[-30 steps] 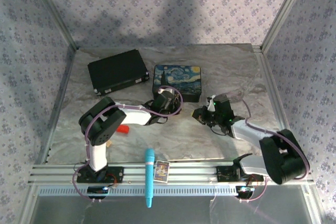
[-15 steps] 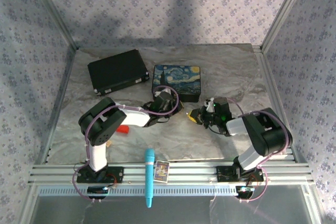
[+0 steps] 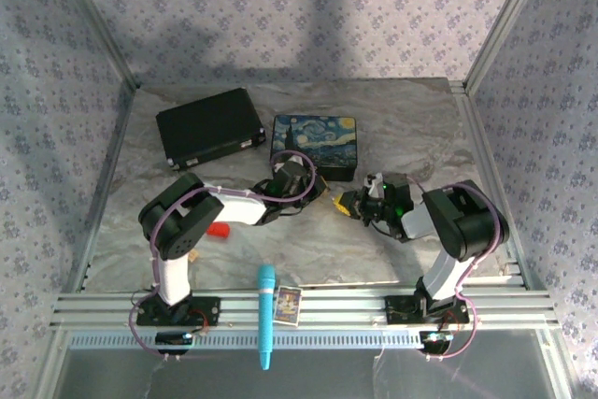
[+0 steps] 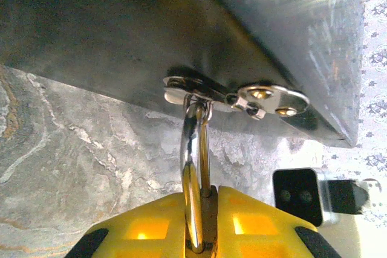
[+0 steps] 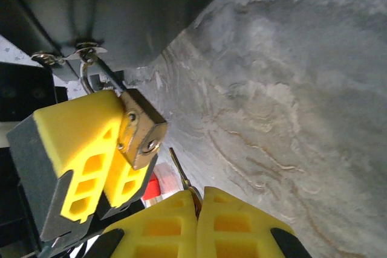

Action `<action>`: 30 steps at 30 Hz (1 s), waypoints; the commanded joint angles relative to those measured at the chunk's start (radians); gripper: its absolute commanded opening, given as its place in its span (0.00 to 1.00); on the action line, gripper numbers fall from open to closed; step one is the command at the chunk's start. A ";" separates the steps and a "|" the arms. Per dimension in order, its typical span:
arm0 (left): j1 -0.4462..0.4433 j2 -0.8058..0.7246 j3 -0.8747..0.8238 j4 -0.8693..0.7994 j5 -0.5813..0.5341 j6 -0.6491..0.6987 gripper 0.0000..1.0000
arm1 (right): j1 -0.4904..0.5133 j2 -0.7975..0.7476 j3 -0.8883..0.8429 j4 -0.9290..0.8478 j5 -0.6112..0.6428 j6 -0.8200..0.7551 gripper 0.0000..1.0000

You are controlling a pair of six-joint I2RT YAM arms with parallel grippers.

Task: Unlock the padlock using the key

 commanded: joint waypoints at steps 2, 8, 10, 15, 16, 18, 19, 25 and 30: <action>0.013 0.003 0.001 -0.014 0.041 -0.053 0.16 | -0.009 0.024 -0.005 0.070 -0.027 0.015 0.00; 0.015 0.008 -0.004 -0.015 0.022 -0.057 0.15 | -0.012 0.006 -0.033 0.090 0.002 0.014 0.00; 0.017 0.008 0.001 -0.024 0.025 -0.055 0.15 | -0.013 0.012 -0.038 0.107 -0.002 0.021 0.00; 0.015 0.010 0.007 -0.029 0.033 -0.047 0.15 | -0.009 0.033 -0.035 0.167 -0.017 0.040 0.00; 0.015 0.010 0.010 -0.033 0.036 -0.043 0.15 | -0.007 0.035 -0.037 0.185 -0.017 0.048 0.00; 0.012 0.011 0.012 -0.035 0.038 -0.038 0.15 | 0.000 0.025 -0.037 0.180 -0.010 0.052 0.00; 0.010 0.011 0.012 -0.034 0.040 -0.031 0.15 | 0.005 0.020 -0.034 0.164 -0.002 0.043 0.00; -0.002 0.013 0.030 -0.023 0.064 -0.027 0.15 | 0.035 0.060 -0.008 0.188 0.010 0.057 0.00; -0.011 0.010 0.036 -0.014 0.088 -0.028 0.14 | 0.039 0.084 -0.005 0.238 0.021 0.079 0.00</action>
